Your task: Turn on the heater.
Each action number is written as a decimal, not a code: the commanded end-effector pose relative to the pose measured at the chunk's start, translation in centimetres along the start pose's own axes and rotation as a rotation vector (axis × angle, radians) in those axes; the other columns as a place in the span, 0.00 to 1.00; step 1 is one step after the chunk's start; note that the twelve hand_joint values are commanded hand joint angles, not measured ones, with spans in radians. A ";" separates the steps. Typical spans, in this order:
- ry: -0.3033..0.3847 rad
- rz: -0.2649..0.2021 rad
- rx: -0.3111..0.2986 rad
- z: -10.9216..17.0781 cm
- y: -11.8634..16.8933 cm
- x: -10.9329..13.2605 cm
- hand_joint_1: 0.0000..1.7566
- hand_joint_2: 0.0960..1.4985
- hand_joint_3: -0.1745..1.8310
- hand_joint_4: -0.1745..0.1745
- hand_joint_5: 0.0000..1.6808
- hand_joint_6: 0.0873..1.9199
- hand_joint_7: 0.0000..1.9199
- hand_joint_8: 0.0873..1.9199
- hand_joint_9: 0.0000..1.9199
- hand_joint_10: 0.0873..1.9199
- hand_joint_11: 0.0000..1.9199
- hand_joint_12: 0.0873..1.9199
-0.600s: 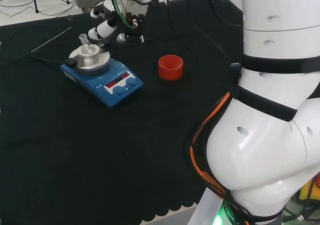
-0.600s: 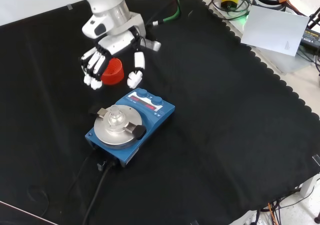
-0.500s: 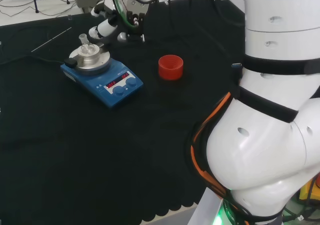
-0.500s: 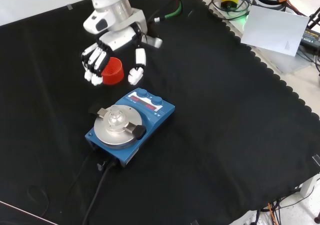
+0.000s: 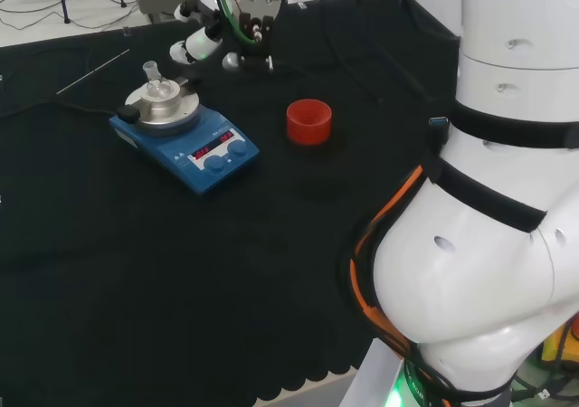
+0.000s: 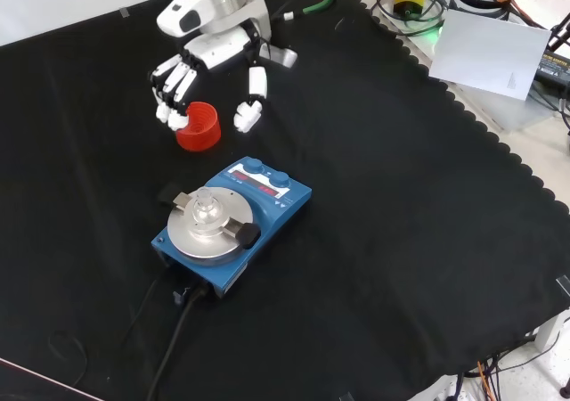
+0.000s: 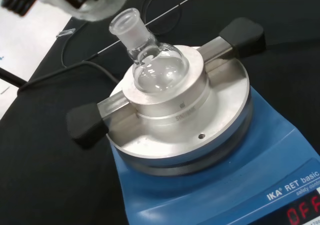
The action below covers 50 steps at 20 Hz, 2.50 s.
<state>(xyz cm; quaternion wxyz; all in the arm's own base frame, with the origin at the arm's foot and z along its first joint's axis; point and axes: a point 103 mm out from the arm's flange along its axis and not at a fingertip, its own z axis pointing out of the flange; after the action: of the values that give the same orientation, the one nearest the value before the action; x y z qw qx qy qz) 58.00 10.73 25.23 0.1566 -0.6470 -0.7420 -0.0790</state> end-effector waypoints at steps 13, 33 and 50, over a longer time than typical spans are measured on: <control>-0.170 0.024 0.156 -0.6 -8.8 0.5 0.64 0.36 0.50 0.55 0.32 0.08 0.50 0.25 0.60 0.16 0.44 0.61; -0.334 -0.005 0.327 2.6 -11.7 2.9 0.77 0.41 0.51 0.38 0.34 0.27 0.97 0.74 1.00 0.76 1.00 0.94; -0.319 0.057 0.563 4.2 -12.5 -0.2 0.84 0.36 0.62 0.50 0.21 0.05 0.98 0.77 1.00 0.79 1.00 0.95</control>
<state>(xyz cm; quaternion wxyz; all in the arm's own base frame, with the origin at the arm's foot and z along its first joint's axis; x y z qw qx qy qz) 45.35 10.69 22.89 0.1997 -0.6068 -0.7375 0.2190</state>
